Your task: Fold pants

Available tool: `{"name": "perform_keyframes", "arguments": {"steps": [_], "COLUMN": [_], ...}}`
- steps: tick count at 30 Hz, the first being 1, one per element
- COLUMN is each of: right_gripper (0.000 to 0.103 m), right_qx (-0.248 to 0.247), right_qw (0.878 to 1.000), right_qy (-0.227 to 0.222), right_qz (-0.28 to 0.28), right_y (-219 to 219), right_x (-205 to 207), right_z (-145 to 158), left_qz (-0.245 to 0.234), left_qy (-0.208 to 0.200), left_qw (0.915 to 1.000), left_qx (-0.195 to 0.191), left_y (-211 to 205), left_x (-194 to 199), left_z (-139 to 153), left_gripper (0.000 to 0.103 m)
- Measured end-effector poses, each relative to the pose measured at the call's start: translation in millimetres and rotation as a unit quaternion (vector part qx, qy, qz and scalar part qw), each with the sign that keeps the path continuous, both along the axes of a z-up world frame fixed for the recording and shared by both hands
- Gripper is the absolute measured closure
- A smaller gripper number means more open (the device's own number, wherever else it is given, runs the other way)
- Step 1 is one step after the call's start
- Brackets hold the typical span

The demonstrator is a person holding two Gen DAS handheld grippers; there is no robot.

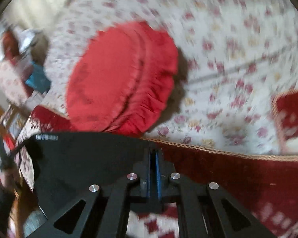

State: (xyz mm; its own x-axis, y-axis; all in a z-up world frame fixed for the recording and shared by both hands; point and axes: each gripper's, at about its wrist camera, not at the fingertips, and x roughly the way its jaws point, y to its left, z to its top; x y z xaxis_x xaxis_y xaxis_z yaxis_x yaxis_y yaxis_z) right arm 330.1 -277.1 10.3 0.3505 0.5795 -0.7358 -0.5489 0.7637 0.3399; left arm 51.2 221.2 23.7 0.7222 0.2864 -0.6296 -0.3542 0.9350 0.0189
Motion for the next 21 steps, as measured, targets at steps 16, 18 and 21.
{"name": "perform_keyframes", "arguments": {"steps": [16,18,21], "right_gripper": [0.097,0.097,0.096], "right_qx": [-0.081,-0.069,-0.043], "right_qw": [0.993,0.994,0.995], "right_qy": [-0.087,-0.084,-0.08], "right_qz": [0.015,-0.01,-0.034], "right_y": [-80.6,-89.3,-95.6], "right_x": [-221.7,-232.0,-244.0], "right_z": [-38.1,-39.4,-35.7], "left_qz": [0.074,0.088,0.081], "left_qy": [0.023,0.012,-0.018], "left_qw": [0.9853,0.9724,0.9427], "left_qx": [-0.152,-0.216,-0.323], "left_y": [-40.1,-38.5,-37.5], "left_x": [-201.1,-213.2,-214.5], "left_z": [-95.8,-102.0,-108.8], "left_gripper": [0.095,0.095,0.084]}}
